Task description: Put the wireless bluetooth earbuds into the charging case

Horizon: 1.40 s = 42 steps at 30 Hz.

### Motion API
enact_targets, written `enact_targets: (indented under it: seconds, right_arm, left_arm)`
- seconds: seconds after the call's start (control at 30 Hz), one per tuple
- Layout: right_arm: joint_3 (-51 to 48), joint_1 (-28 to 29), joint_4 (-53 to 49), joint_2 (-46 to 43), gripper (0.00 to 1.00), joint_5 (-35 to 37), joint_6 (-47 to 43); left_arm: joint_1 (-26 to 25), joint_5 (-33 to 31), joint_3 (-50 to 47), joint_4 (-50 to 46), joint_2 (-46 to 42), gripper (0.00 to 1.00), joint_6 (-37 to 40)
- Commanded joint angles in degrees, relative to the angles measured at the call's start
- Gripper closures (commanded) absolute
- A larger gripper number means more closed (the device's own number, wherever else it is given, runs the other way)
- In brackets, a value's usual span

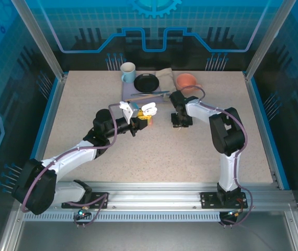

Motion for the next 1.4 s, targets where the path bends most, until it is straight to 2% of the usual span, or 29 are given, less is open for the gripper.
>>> enact_targets:
  seconds: [0.0, 0.37, 0.73, 1.07, 1.37]
  right_arm:
    - [-1.6, -1.7, -0.3, -2.6, 0.72, 2.1, 0.6]
    - [-3.1, -1.9, 0.3, -8.9, 0.73, 1.9, 1.1]
    - [-3.7, -0.9, 2.2, -27.8, 0.74, -1.2, 1.7]
    - [0.3, 5.3, 6.2, -39.4, 0.73, -1.6, -1.3]
    - [0.2, 13.9, 13.8, -41.2, 0.73, -0.5, -7.5]
  left_arm:
    - [0.5, 0.5, 1.0, 0.5, 0.5, 1.0, 0.4]
    - [0.5, 0.7, 1.4, -0.1, 0.9, 1.0, 0.2]
    - [0.4, 1.2, 1.9, 0.6, 2.6, 1.0, -0.7]
    - [0.4, 2.3, 3.6, 0.7, 4.7, 1.0, -1.8]
    - [0.5, 3.5, 5.9, 0.5, 5.9, 1.0, -2.9]
